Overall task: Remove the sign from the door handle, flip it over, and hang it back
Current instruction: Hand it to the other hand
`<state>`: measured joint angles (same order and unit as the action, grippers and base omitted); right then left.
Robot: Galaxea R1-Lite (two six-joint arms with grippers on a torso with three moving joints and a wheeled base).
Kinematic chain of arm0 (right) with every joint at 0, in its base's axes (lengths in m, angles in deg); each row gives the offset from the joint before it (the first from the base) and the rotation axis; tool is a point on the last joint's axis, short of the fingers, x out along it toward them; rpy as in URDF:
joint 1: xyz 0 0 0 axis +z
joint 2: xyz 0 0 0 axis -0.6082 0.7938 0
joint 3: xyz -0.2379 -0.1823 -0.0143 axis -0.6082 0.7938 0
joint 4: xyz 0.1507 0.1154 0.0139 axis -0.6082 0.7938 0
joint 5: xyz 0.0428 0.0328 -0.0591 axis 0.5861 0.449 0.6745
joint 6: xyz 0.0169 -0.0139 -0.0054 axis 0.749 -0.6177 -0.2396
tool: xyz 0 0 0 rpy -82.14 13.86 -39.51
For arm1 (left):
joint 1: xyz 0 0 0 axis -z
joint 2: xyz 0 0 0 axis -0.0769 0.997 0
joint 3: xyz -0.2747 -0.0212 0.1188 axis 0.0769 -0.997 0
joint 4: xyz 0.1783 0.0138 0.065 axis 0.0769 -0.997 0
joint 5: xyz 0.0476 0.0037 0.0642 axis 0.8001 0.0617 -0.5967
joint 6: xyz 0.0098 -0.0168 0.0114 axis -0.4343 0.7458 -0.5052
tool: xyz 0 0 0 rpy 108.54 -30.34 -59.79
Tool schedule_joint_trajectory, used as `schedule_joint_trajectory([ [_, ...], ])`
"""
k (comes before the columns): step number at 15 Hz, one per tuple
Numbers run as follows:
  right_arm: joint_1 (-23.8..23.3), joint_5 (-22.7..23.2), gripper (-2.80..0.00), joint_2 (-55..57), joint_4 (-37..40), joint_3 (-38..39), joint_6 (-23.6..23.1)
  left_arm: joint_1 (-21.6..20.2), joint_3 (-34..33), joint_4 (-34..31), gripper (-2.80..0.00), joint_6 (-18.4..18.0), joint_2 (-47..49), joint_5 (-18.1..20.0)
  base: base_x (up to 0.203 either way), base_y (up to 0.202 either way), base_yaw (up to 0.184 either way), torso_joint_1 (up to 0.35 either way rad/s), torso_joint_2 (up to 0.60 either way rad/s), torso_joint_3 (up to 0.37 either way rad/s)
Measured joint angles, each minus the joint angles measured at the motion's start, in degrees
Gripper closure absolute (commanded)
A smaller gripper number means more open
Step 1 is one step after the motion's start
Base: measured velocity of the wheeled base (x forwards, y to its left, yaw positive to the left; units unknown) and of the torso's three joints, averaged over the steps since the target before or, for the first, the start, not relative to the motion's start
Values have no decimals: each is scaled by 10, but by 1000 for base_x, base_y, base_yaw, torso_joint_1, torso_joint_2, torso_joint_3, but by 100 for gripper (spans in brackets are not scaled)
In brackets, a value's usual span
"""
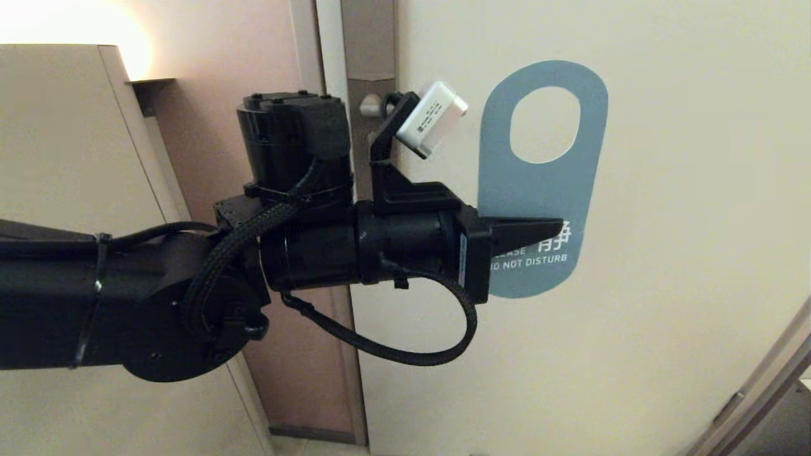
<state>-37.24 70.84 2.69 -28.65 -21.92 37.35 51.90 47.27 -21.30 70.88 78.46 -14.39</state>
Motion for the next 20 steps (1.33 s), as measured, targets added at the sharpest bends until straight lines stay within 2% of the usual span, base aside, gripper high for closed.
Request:
schedule_joint_trajectory([
  [3, 0, 0, 0, 0, 0, 0, 0, -3, 0, 1, 0, 17, 0, 61, 0, 0, 0, 0, 0, 0],
  [4, 0, 1, 0, 0, 0, 0, 0, -4, -2, 2, 0, 18, 0, 65, 0, 0, 0, 0, 0, 0],
  [9, 0, 4, 0, 0, 0, 0, -13, -12, -63, 43, 0, 19, -23, 64, 0, 0, 0, 0, 0, 0],
  [15, 0, 5, 0, 0, 3, 0, -14, -36, -143, 46, 0, 17, -74, 64, 0, 0, 0, 0, 0, 0],
  [20, 0, 3, 0, 0, 30, -12, -15, -45, -162, 46, 0, 18, -88, 68, 0, 0, 0, 0, 0, 0],
])
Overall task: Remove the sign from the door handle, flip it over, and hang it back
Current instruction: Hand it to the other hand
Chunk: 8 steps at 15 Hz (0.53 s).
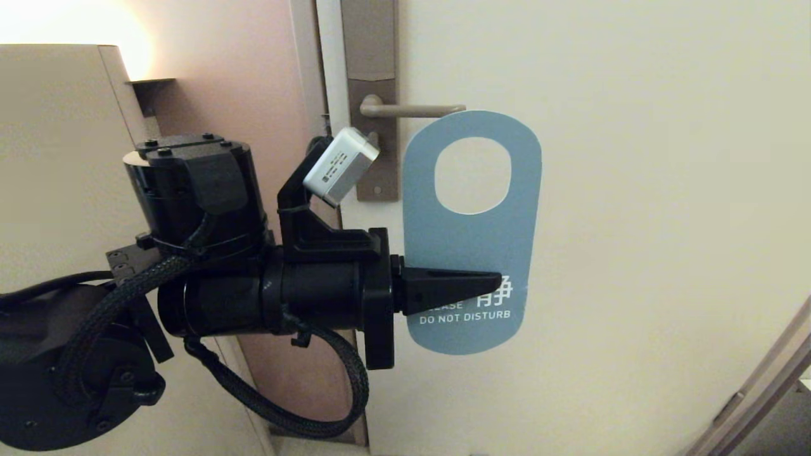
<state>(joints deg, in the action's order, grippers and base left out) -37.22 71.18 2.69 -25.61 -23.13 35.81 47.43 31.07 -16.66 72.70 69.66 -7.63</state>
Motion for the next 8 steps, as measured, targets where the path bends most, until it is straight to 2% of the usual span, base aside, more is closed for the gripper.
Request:
schedule_joint_trajectory([
  [4, 0, 26, 0, 1, 84, -58, -3, -22, 5, 9, 0, -1, 12, 53, 0, 0, 0, 0, 0, 0],
  [6, 0, 32, 0, 16, 105, -91, -5, -37, 15, 45, 0, -1, 35, 83, 0, 0, 0, 0, 0, 0],
  [8, 0, 35, 0, 50, 105, -118, -6, -47, 31, 93, 0, 2, 68, 91, 0, 0, 0, 0, 0, 0],
])
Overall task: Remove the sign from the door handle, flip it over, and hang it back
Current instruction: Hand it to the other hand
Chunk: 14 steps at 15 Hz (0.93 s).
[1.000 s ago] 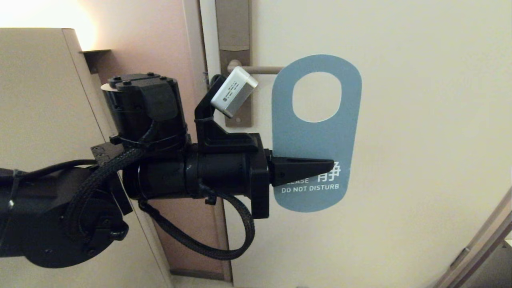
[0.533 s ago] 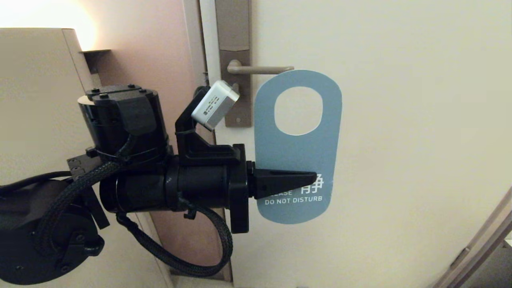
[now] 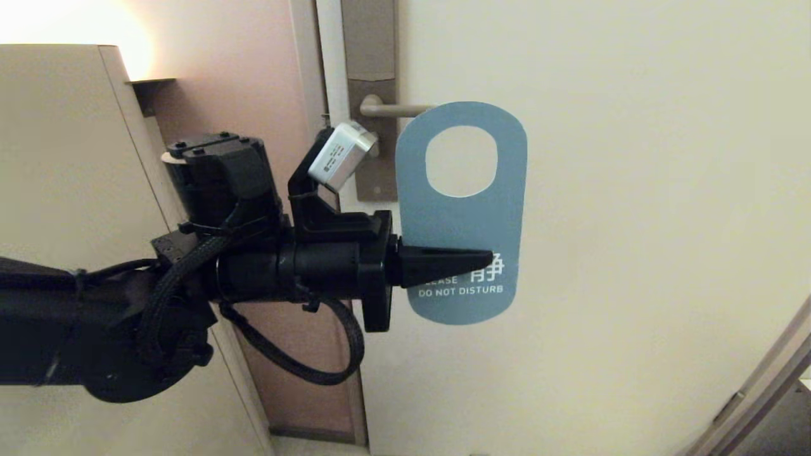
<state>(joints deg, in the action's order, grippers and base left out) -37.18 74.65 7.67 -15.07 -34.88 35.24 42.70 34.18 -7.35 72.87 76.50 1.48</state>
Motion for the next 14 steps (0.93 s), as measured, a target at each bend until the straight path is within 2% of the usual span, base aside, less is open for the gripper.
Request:
schedule_joint_trajectory([
  [4, 2, 24, 0, 104, -2, -56, 0, 1, 67, 23, 0, 13, 62, 13, 0, 0, 0, 0, 0, 0],
  [7, 2, 84, 0, 193, -19, -96, -1, 7, 134, 24, 0, 26, 111, 40, 0, 0, 0, 0, 0, 0],
  [14, 2, 260, 0, 383, -85, -166, -26, 31, 219, 24, 0, 77, 175, 43, 0, 0, 0, 0, 0, 0],
])
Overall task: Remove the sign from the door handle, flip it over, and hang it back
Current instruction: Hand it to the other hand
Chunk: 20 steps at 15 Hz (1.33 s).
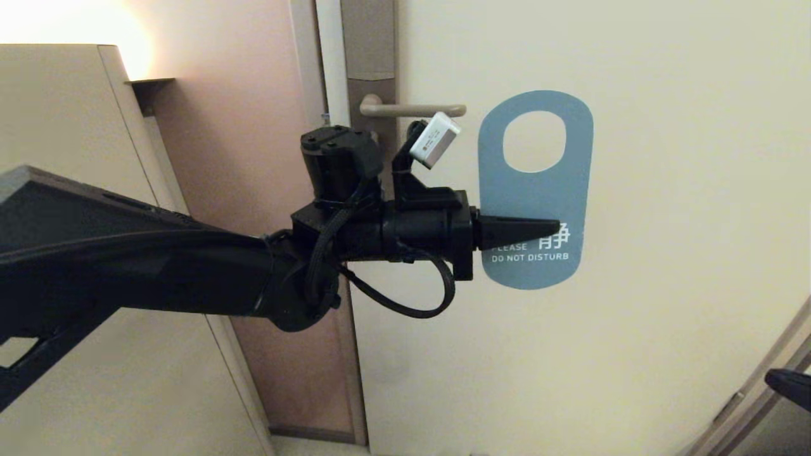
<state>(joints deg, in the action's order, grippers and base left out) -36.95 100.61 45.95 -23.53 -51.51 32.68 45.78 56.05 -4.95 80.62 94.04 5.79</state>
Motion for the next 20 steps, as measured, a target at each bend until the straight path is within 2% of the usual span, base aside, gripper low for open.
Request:
schedule_joint_trajectory([
  [3, 20, 22, 0, 75, -57, -40, -1, 4, 25, 1, 0, 21, 18, 0, 0, 0, 0, 0, 0, 0],
  [8, 148, 25, 0, 163, -143, -90, 0, 27, 72, 2, 0, 52, 47, 0, 0, 0, 0, 0, 0, 0],
  [11, 199, 24, 0, 186, -166, -98, 3, 39, 98, 2, 0, 64, 62, 0, 0, 0, 0, 0, 0, 0],
  [20, 210, 24, 0, 189, -167, -79, 5, 60, 116, 2, 0, 71, 82, 0, 0, 0, 0, 0, 0, 0],
])
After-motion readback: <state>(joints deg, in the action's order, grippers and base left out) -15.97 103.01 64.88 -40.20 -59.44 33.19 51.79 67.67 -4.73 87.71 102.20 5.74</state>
